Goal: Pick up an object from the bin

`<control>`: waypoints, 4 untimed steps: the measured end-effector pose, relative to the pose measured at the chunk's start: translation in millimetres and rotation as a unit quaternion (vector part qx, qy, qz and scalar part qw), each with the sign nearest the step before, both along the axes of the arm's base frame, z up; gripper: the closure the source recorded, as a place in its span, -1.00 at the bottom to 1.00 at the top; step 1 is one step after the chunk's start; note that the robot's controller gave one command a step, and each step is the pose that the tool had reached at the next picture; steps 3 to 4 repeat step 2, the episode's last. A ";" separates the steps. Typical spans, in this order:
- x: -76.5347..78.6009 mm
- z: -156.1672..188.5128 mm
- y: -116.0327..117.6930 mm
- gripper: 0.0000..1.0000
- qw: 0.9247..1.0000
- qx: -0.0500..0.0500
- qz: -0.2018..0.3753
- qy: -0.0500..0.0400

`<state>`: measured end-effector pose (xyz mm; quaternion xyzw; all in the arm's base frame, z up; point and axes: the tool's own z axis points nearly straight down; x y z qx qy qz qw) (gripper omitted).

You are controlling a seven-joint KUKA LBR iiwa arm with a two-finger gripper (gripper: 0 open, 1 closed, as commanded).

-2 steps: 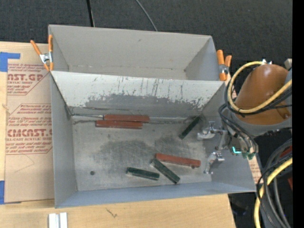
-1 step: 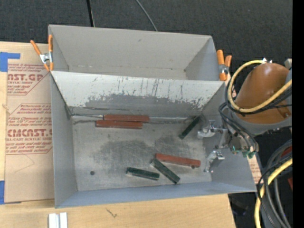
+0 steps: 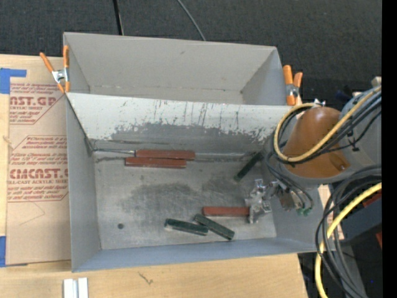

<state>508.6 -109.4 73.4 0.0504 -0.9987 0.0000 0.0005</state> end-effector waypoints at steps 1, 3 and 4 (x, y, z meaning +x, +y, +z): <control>0.0 0.0 0.0 1.00 1.000 0.000 0.000 0.000; 9.7 164.1 16.0 1.00 1.000 0.000 0.016 -0.004; 9.7 164.1 16.0 1.00 1.000 0.000 0.016 -0.004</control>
Offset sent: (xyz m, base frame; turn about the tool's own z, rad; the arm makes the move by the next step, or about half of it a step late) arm 0.0080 0.0159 0.1622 -0.0316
